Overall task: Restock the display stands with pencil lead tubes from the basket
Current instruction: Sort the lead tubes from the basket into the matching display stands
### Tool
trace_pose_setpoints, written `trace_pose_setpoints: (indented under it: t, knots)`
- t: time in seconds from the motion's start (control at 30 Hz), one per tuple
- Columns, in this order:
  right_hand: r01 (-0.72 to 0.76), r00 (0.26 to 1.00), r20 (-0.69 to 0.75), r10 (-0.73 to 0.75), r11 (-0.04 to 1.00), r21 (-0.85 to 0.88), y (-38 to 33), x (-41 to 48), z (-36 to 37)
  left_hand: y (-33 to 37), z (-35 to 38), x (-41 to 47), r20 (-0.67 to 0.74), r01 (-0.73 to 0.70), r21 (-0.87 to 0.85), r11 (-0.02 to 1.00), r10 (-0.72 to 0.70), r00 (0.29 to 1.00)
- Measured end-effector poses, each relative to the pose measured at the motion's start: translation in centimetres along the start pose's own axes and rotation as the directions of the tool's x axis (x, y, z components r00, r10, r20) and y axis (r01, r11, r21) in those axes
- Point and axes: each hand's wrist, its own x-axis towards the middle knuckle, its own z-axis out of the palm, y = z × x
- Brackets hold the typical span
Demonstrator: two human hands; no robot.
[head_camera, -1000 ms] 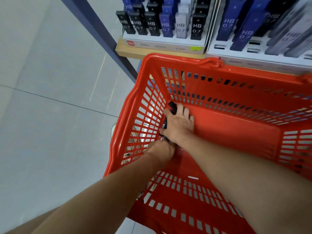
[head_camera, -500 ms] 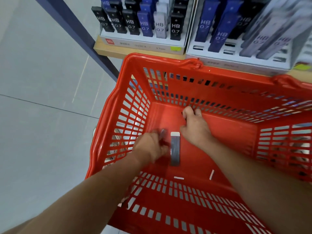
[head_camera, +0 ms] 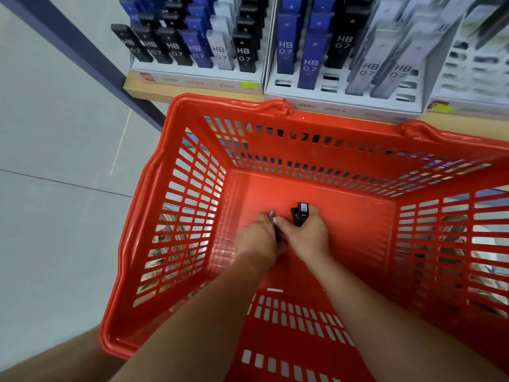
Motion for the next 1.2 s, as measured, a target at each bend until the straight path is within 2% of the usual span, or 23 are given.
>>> trace_pose_setpoints:
  t: [0.1, 0.17, 0.23, 0.27, 0.33, 0.37, 0.43, 0.47, 0.5, 0.57, 0.63, 0.73, 0.83, 0.93, 0.97, 1.03, 1.1, 1.2]
  knots:
    - [-0.031, 0.999, 0.011, 0.031, 1.0, -0.004, -0.7, 0.3, 0.1, 0.3, 0.0, -0.4, -0.012, -0.092, 0.143, 0.985, 0.095, 0.995]
    - [-0.125, 0.987, 0.123, 0.106, 0.98, 0.158, -0.7, 0.2, 0.0, -0.2, 0.5, -0.4, -0.037, -0.06, 0.147, 0.987, 0.067, 0.997]
    - [-0.268, 0.946, 0.267, 0.184, 0.906, 0.326, -0.6, -0.3, -0.3, -0.6, 0.9, -0.2, -0.051, -0.033, 0.106, 0.994, 0.038, 0.998]
    - [-0.306, 0.932, 0.3, 0.204, 0.888, 0.344, -0.4, -0.5, -0.5, -0.9, 1.1, 0.0, -0.042, -0.037, 0.053, 0.998, 0.039, 0.998]
    - [-0.358, 0.914, 0.326, 0.241, 0.856, 0.372, -0.4, -0.6, -1.0, -1.3, 0.7, 0.2, 0.013, -0.044, -0.24, 0.97, 0.049, 0.999]
    - [-0.396, 0.9, 0.348, 0.264, 0.829, 0.395, -0.7, -0.7, -1.4, -1.4, 0.2, 0.2, 0.078, -0.023, -0.431, 0.902, 0.063, 0.995]
    - [-0.445, 0.872, 0.408, 0.272, 0.787, 0.427, -1.8, -0.7, -2.4, -1.6, -1.7, -0.2, 0.24, 0.121, -0.752, 0.648, 0.097, 0.966]
    - [-0.45, 0.86, 0.444, 0.251, 0.782, 0.431, -2.5, -0.8, -3.1, -1.7, -2.9, -0.7, 0.318, 0.211, -0.835, 0.509, 0.131, 0.939]
    - [-0.445, 0.85, 0.481, 0.215, 0.782, 0.436, -3.3, -1.1, -3.9, -1.7, -4.1, -1.2, 0.369, 0.273, -0.869, 0.412, 0.174, 0.913]
    - [-0.406, 0.838, 0.533, 0.12, 0.79, 0.46, -5.2, -2.0, -5.5, -1.8, -6.2, -2.3, 0.382, 0.286, -0.896, 0.341, 0.259, 0.887]
    - [-0.366, 0.841, 0.539, 0.044, 0.78, 0.508, -7.2, -3.2, -7.0, -1.7, -7.7, -3.4, 0.331, 0.245, -0.928, 0.282, 0.314, 0.89]
    - [-0.349, 0.853, 0.519, -0.06, 0.675, 0.65, -9.5, -5.1, -8.7, -0.6, -9.8, -5.4, 0.172, 0.106, -0.97, 0.218, 0.311, 0.935]
    - [-0.328, 0.884, 0.45, -0.123, 0.523, 0.787, -10.8, -6.9, -10.1, 0.9, -11.5, -7.7, -0.051, -0.089, -0.98, 0.178, 0.209, 0.977]
    - [-0.299, 0.915, 0.381, -0.135, 0.407, 0.863, -12.0, -8.4, -12.1, 2.3, -13.2, -10.1, -0.211, -0.22, -0.968, 0.122, 0.08, 0.974]
    - [-0.282, 0.913, 0.374, -0.162, 0.413, 0.866, -12.5, -9.1, -13.0, 2.8, -13.8, -10.9, -0.242, -0.248, -0.965, 0.087, 0.069, 0.968]
    - [-0.226, 0.892, 0.38, -0.243, 0.489, 0.843, -13.3, -10.4, -14.5, 3.8, -15.2, -12.3, -0.31, -0.313, -0.948, 0.055, 0.058, 0.949]
    - [-0.169, 0.858, 0.402, -0.319, 0.563, 0.809, -14.0, -11.6, -15.7, 4.9, -16.5, -13.3, -0.396, -0.399, -0.913, 0.083, 0.047, 0.917]
    - [-0.148, 0.803, 0.441, -0.402, 0.581, 0.8, -14.8, -13.0, -17.2, 6.9, -18.4, -14.4, -0.547, -0.548, -0.814, 0.195, 0.063, 0.835]
